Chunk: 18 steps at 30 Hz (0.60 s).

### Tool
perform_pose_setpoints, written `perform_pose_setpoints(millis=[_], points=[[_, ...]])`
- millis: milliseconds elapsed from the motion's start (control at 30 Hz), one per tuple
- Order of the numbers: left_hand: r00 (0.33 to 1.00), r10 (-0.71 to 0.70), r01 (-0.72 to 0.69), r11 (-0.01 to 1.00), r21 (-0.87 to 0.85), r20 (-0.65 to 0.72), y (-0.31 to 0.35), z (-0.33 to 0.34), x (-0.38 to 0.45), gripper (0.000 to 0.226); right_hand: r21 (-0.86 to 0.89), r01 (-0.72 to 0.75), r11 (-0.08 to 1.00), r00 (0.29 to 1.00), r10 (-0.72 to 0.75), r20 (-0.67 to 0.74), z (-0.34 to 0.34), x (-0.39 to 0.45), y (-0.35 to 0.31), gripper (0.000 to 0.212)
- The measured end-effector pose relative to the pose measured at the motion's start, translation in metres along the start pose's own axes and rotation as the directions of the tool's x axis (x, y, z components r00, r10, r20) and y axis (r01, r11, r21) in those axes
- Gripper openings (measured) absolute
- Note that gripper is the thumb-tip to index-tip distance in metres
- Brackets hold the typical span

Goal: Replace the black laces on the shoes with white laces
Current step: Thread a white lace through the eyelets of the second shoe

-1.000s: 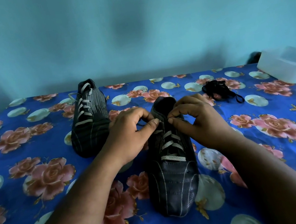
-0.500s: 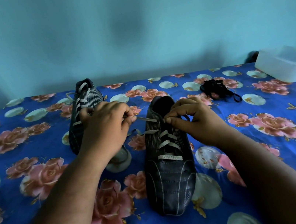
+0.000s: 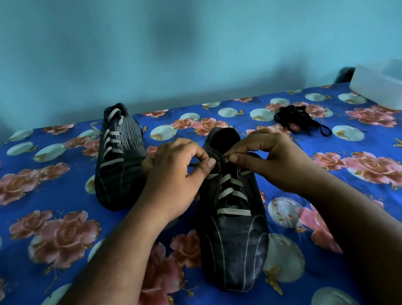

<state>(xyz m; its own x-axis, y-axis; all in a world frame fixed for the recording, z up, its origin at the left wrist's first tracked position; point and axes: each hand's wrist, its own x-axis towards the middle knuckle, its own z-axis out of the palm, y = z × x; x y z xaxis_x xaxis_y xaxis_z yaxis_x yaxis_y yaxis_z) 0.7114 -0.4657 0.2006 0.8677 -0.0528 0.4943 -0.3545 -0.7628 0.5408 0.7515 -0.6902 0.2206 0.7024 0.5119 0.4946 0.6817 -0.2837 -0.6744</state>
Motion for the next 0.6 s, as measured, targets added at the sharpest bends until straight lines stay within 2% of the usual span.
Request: perform_pose_setpoints(millis=[133, 267, 400, 467, 600], points=[[0.999, 0.018, -0.016, 0.998, 0.061, -0.042, -0.011, -0.015, 0.006, 0.024, 0.052, -0.069, 0.996, 0.998, 0.068, 0.017, -0.002, 0.001, 0.003, 0.01], [0.992, 0.051, -0.005, 0.928, 0.372, -0.113, -0.018, -0.028, 0.006, 0.014, 0.041, -0.1, 0.994, 0.995, 0.099, 0.032, -0.004, 0.001, 0.005, 0.012], [0.986, 0.027, 0.058, 0.868, 0.493, -0.164, -0.014, -0.027, 0.004, 0.013, 0.109, -0.176, 0.978, 0.984, 0.17, 0.056, -0.004, 0.002, 0.011, 0.013], [0.985, 0.036, 0.044, 0.891, 0.452, -0.167, -0.014, -0.021, 0.004, 0.021, 0.163, -0.235, 0.958, 0.972, 0.227, 0.066, -0.005, 0.002, 0.017, 0.015], [0.99, 0.061, -0.042, 0.988, 0.145, -0.129, -0.006, -0.013, 0.005, 0.037, 0.262, -0.305, 0.916, 0.952, 0.298, 0.066, -0.009, 0.002, 0.021, 0.024]])
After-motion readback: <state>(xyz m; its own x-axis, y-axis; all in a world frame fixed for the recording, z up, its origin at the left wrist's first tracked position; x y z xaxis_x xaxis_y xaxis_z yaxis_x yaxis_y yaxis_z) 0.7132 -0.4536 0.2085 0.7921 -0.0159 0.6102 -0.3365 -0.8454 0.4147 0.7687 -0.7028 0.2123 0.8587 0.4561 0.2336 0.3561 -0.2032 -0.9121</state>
